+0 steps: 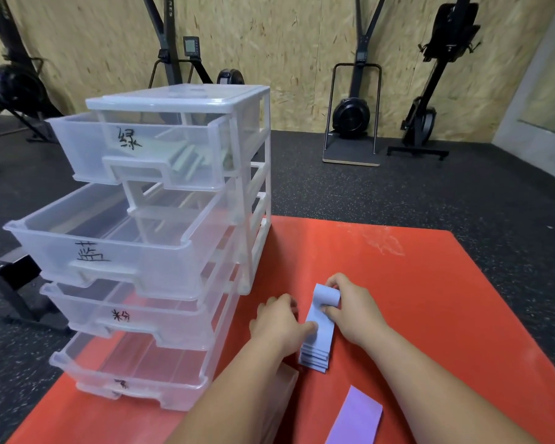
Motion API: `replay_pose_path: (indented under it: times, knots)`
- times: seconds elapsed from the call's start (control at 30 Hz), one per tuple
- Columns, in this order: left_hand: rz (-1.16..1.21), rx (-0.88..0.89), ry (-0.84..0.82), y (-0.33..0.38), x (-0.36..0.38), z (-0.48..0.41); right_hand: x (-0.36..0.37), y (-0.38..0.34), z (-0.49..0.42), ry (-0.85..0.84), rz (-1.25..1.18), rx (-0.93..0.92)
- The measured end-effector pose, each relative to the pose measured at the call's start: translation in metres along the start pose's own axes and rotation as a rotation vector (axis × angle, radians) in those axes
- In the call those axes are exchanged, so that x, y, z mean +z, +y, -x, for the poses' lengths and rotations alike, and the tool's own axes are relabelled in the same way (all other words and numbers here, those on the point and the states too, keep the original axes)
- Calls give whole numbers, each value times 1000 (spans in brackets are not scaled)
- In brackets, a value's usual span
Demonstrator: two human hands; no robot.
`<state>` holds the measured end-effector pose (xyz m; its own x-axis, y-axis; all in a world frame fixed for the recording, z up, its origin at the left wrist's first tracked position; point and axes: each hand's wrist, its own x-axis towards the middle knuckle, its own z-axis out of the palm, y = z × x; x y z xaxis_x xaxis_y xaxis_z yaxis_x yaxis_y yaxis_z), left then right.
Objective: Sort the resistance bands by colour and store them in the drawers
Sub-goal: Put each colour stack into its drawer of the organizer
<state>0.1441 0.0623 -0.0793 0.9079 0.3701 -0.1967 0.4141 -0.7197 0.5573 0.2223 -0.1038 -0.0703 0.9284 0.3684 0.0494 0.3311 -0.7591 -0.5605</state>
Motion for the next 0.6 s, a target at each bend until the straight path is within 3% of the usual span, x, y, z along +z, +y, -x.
replay_pose_path:
  times: [0.47,0.6]
  knots:
    - [384,396,119,25,-66,88,-104,-72,83,-1,-132,-277]
    - [493,478,85,31,-95,123,-136,-94,112,-47,-249,-345]
